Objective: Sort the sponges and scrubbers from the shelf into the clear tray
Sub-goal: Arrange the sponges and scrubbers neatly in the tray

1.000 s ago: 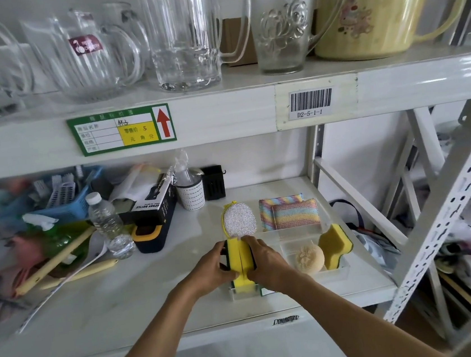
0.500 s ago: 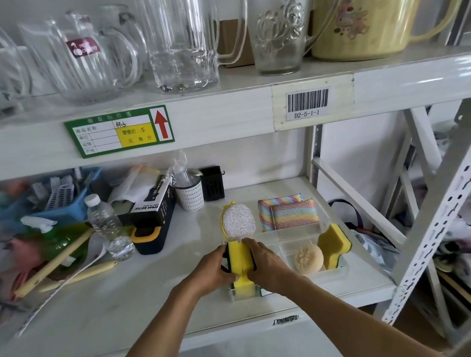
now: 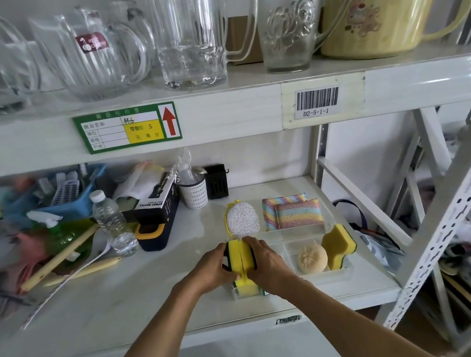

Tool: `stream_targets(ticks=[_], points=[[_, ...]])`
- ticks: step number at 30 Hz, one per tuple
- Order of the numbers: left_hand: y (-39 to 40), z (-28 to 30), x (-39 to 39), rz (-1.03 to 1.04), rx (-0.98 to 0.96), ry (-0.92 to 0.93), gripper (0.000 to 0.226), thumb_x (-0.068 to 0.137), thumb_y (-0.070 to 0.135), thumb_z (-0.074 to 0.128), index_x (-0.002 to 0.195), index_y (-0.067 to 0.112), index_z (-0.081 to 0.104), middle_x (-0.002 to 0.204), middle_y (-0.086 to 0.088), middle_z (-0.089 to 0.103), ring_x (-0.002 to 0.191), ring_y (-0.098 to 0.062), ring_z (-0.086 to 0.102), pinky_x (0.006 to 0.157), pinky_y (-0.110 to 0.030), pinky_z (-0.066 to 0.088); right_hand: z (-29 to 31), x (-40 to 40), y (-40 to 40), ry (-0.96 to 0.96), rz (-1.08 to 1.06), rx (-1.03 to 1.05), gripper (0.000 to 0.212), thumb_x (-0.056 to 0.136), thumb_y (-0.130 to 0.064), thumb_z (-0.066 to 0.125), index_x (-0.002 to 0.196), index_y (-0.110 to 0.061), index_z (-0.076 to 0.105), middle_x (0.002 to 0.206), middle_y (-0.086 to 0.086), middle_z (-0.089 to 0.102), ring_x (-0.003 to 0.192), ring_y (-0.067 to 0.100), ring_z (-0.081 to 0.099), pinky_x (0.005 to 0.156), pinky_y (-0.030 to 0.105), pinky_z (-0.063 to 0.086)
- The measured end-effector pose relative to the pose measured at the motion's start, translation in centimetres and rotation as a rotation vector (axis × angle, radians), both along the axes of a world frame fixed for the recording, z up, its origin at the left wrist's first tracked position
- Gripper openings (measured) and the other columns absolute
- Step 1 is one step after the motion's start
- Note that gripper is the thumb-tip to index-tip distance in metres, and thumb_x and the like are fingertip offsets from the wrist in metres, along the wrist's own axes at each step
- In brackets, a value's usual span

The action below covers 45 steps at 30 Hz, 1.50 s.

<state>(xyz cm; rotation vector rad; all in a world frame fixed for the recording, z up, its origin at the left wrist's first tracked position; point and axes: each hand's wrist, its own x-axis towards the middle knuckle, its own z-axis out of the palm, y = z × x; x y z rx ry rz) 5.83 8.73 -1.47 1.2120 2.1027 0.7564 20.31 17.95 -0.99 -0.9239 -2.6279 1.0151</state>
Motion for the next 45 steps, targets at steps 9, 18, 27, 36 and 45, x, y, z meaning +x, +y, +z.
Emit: stream_targets(ticks=[9, 18, 27, 36, 45], points=[[0.4, 0.4, 0.0, -0.050, -0.049, 0.068, 0.070, 0.072, 0.019, 0.079, 0.133, 0.013, 0.044, 0.127, -0.005, 0.061, 0.094, -0.026, 0.070, 0.086, -0.044, 0.056, -0.1, -0.4, 0.4, -0.003, -0.010, -0.012, 0.076, 0.080, -0.011, 0.058, 0.148, -0.023, 0.025, 0.127, 0.014, 0.049, 0.109, 0.036, 0.056, 0.087, 0.041, 0.050], [1.0, -0.1, 1.0, -0.055, -0.033, 0.164, 0.076, 0.073, 0.022, 0.079, 0.138, 0.014, 0.040, 0.129, -0.008, 0.061, 0.105, -0.029, 0.064, 0.076, -0.028, 0.045, -0.4, 0.1, 1.4, -0.038, -0.002, -0.076, 0.087, 0.079, -0.012, 0.062, 0.152, -0.024, 0.017, 0.135, 0.012, 0.046, 0.120, 0.031, 0.051, 0.095, 0.036, 0.045], [0.4, 0.2, 1.3, -0.040, 0.071, 0.129, 0.090, 0.068, 0.024, 0.082, 0.142, 0.022, 0.031, 0.138, -0.004, 0.051, 0.093, -0.017, 0.056, 0.077, -0.024, 0.044, -0.6, 0.5, 1.5, -0.049, 0.012, -0.071, 0.103, 0.075, -0.016, 0.070, 0.154, -0.019, 0.003, 0.146, 0.012, 0.039, 0.128, 0.030, 0.046, 0.099, 0.035, 0.043], [0.2, 1.1, 1.6, -0.061, 0.075, 0.234, 0.095, 0.073, 0.035, 0.079, 0.149, 0.027, 0.023, 0.143, -0.008, 0.042, 0.128, -0.023, 0.045, 0.095, -0.027, 0.041, -0.4, 1.2, 2.0, -0.051, 0.004, -0.087, 0.098, 0.076, -0.012, 0.070, 0.154, -0.018, 0.011, 0.151, 0.006, 0.036, 0.133, 0.026, 0.042, 0.102, 0.033, 0.043], [0.3, 1.5, 1.6, -0.040, 0.079, 0.242, 0.084, 0.074, 0.031, 0.080, 0.146, 0.024, 0.036, 0.136, -0.007, 0.048, 0.124, -0.020, 0.050, 0.091, -0.019, 0.039, -0.2, 0.7, 2.3, 0.050, 0.023, -0.047, 0.076, 0.077, -0.009, 0.069, 0.144, -0.013, 0.033, 0.139, 0.008, 0.050, 0.120, 0.028, 0.053, 0.091, 0.030, 0.044]])
